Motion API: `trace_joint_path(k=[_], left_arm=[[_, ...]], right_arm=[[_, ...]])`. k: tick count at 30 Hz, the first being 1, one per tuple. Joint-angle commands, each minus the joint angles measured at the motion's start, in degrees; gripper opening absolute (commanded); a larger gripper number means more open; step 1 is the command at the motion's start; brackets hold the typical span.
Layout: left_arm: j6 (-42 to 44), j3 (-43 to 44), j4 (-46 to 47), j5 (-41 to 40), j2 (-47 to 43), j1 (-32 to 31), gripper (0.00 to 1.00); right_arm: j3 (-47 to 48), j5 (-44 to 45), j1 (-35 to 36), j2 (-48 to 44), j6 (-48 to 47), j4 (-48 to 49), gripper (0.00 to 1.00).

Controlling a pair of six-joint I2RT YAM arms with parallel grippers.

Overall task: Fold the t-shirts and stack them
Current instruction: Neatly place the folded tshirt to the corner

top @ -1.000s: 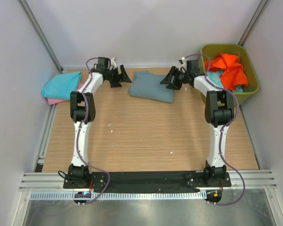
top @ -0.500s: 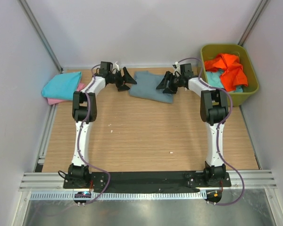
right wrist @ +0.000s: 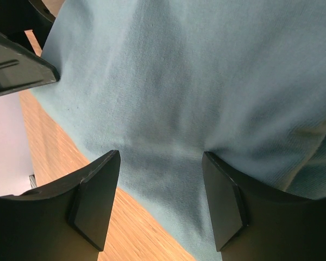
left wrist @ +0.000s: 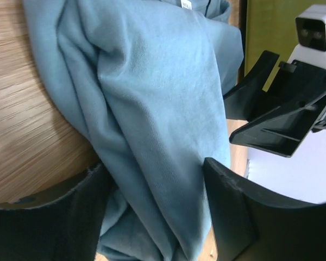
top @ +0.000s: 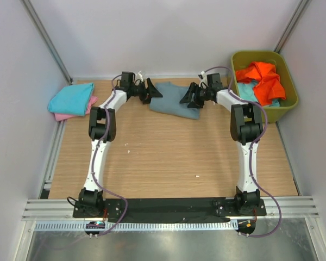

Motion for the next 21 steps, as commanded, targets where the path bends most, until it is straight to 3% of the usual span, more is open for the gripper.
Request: trace_joint_path(k=[1, 4, 6, 11, 17, 21], left_arm=[[0.2, 0.2, 0.1, 0.3, 2.0, -1.2, 0.67], [0.6, 0.2, 0.2, 0.2, 1.8, -1.1, 0.58], [1.0, 0.2, -0.2, -0.4, 1.4, -0.8, 0.46], [1.8, 0.3, -1.0, -1.2, 0.7, -0.8, 0.02], [10.3, 2.1, -9.9, -2.9, -4.5, -0.3, 0.00], [14.3, -1.9, -14.1, -3.9, -11.0, 2.8, 0.00]], right_arm=[[1.2, 2.4, 0.6, 0.2, -1.7, -0.8, 0.68], [0.7, 2.4, 0.7, -0.1, -1.7, -0.8, 0.69], [0.5, 2.4, 0.7, -0.3, -1.9, -0.8, 0.69], [0.5, 2.5, 0.7, -0.9, -2.3, -0.7, 0.69], [0.3, 2.8, 0.2, -6.7, -6.3, -3.5, 0.69], [-0.7, 2.9, -0.9, -13.4, -10.8, -6.0, 0.70]])
